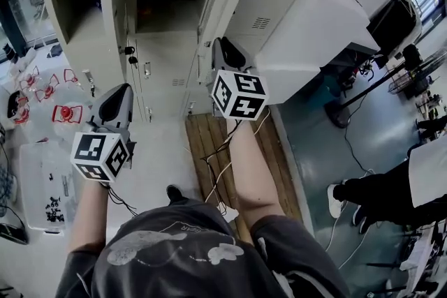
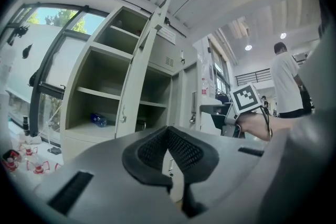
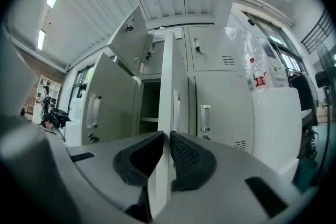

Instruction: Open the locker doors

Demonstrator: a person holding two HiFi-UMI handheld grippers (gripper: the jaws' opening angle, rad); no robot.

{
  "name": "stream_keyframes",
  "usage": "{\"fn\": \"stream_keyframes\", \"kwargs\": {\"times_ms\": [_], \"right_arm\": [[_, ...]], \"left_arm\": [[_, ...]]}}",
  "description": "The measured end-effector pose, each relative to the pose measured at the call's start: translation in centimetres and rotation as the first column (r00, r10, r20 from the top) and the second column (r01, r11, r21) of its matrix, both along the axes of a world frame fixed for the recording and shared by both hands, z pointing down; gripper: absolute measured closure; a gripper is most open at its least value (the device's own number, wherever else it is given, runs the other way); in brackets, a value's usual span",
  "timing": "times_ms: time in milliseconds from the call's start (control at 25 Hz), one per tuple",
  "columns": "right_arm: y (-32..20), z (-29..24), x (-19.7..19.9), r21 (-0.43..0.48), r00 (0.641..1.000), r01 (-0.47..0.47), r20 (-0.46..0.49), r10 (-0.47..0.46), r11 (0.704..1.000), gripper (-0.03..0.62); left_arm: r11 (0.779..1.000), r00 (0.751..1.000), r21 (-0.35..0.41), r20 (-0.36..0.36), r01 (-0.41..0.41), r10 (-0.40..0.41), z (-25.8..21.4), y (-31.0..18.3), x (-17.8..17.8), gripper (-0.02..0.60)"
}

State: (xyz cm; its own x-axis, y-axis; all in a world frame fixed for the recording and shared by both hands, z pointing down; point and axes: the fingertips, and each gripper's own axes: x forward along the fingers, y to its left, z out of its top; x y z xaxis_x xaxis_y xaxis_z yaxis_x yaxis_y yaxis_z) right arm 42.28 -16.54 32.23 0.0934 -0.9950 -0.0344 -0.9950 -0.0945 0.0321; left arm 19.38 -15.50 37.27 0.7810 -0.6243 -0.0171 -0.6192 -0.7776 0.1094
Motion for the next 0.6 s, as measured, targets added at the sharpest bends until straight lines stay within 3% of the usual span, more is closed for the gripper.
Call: {"fn": "stream_keyframes", "kwargs": {"times_ms": [320,600], "right_arm": [[1.5,-0.1,3.4,-0.002,0.999,-0.045,0.011,0.045,0.999,0.533],[2.1,-0.2,5.1,-0.002,0.995,-0.092,0.024,0.092,0.996,0.534]], "left_arm": [[0.998,0.998,-0.003,-0.010,-0.059,0.059,0.0,0.3,3.0,0.572],[0.997,0.997,0.005,-0.021,-0.076,0.076,-0.6,0.2,3.7,0.572]]}}
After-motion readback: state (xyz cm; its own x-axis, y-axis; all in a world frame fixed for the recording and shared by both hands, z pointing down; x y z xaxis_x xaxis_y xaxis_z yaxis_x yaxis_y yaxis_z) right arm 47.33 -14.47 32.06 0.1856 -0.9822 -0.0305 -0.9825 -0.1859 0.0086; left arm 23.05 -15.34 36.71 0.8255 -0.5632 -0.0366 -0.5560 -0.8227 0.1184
